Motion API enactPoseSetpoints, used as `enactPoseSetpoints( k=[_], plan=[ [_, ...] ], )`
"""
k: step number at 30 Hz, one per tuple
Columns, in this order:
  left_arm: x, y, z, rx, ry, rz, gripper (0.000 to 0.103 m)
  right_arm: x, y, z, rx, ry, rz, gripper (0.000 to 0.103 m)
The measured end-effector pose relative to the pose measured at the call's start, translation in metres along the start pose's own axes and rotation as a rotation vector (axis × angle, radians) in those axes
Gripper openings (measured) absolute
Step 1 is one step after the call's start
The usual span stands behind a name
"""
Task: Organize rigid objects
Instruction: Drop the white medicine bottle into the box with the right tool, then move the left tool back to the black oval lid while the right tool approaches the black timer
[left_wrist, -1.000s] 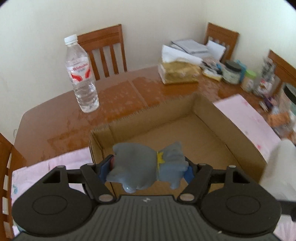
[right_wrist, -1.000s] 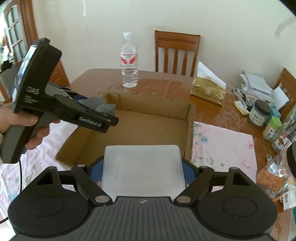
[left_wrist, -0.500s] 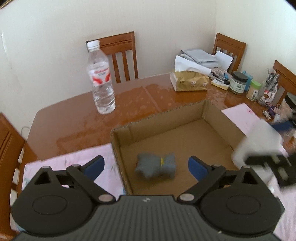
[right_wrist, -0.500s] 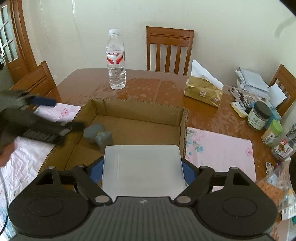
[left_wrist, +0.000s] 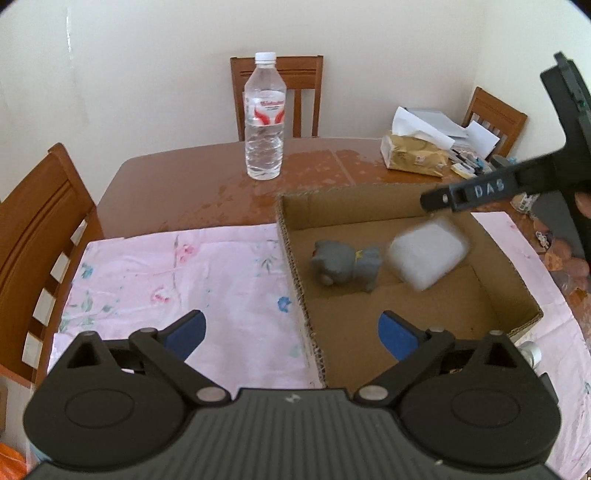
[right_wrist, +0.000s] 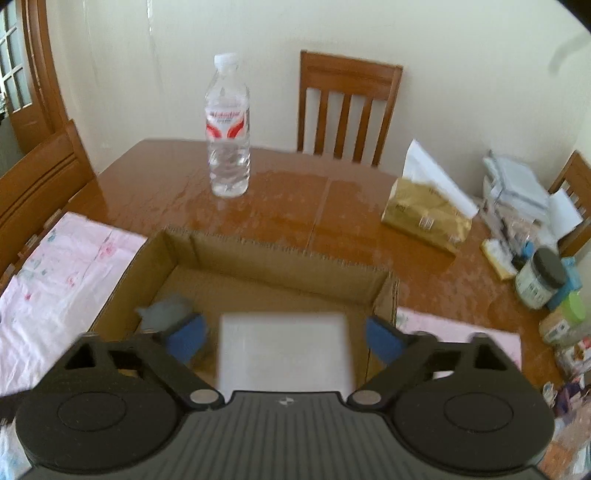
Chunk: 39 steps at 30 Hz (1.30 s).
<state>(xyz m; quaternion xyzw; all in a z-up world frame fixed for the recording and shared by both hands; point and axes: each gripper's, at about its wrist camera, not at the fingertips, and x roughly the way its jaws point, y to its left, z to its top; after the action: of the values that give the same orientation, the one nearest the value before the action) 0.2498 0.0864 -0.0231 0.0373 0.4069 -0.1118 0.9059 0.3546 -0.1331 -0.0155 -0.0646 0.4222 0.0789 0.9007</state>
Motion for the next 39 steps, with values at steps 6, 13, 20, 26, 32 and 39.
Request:
enactPoseSetpoints(
  k=[6,13,20,26,32,39],
  plan=[
    [-0.004,0.0,-0.006,0.011,-0.015,0.019,0.1,-0.016,0.006,-0.005,-0.009,-0.01,-0.029,0.103],
    [-0.012,-0.012,-0.018,0.025,-0.026,0.04,0.1,-0.051,-0.001,-0.042,0.002,-0.023,-0.037,0.103],
    [-0.028,-0.031,-0.036,0.003,-0.032,0.082,0.1,-0.077,-0.018,-0.101,0.043,-0.007,-0.04,0.103],
    [-0.039,-0.052,-0.053,-0.023,-0.003,0.138,0.1,-0.086,-0.033,-0.153,0.088,0.062,-0.024,0.103],
    [-0.044,-0.074,-0.079,-0.032,0.043,0.144,0.1,-0.073,-0.039,-0.199,0.153,0.152,0.017,0.103],
    [-0.04,-0.095,-0.111,-0.018,0.121,0.117,0.1,-0.06,-0.037,-0.228,0.19,0.184,0.003,0.103]
  ],
)
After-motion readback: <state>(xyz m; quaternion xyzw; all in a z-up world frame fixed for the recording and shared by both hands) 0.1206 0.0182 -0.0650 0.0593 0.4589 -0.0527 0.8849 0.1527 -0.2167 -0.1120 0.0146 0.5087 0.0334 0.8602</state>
